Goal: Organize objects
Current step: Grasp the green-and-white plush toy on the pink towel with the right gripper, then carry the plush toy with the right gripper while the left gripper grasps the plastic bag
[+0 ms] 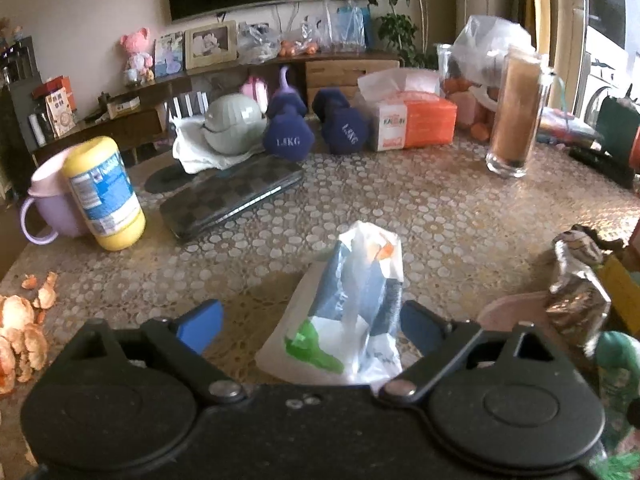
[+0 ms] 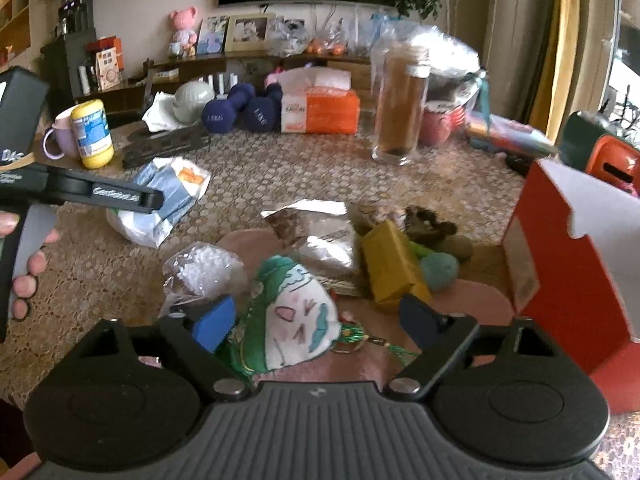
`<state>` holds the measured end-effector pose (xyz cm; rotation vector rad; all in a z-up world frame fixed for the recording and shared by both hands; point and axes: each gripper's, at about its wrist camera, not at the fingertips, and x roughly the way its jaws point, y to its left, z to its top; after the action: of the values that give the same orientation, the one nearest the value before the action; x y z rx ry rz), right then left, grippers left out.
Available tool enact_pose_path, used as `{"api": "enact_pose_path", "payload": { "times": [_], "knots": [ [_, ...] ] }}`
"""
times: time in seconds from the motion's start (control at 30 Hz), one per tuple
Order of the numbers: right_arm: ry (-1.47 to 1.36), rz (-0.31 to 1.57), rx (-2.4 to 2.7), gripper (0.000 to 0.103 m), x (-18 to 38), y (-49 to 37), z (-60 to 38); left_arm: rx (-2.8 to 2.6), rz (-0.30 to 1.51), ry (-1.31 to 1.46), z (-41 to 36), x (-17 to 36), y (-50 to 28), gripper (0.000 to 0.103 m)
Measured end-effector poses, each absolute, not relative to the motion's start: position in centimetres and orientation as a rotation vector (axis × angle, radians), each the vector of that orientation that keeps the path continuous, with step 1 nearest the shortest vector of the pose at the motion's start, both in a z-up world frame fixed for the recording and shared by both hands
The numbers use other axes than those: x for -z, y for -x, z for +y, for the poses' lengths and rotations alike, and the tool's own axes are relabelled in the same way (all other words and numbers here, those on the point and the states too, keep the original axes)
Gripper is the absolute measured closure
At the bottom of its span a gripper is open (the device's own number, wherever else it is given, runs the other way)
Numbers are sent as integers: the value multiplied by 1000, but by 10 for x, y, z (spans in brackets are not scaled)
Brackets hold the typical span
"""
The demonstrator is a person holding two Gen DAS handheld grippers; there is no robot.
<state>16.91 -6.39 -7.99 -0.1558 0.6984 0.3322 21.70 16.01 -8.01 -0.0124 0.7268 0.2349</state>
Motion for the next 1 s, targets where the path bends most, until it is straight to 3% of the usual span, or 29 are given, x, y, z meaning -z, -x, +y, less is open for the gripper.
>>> {"api": "enact_pose_path", "payload": {
  "times": [0.13, 0.33, 0.53, 0.6, 0.67, 1.0],
  "knots": [
    [152, 716, -346, 23, 86, -175, -58, -227, 758, 33, 163, 89, -227, 23],
    [165, 734, -364, 30, 92, -177, -51, -193, 766, 47, 162, 95, -233, 31],
    [183, 743, -372, 40, 95, -177, -50, -180, 769, 78, 165, 94, -234, 49],
    [188, 739, -376, 43, 95, -176, -49, -177, 762, 73, 164, 92, -233, 64],
    [198, 733, -379, 46, 95, -175, -47, -170, 760, 72, 163, 90, -232, 69],
    [182, 708, -380, 52, 81, -169, -57, -136, 762, 72, 161, 68, -218, 73]
  ]
}}
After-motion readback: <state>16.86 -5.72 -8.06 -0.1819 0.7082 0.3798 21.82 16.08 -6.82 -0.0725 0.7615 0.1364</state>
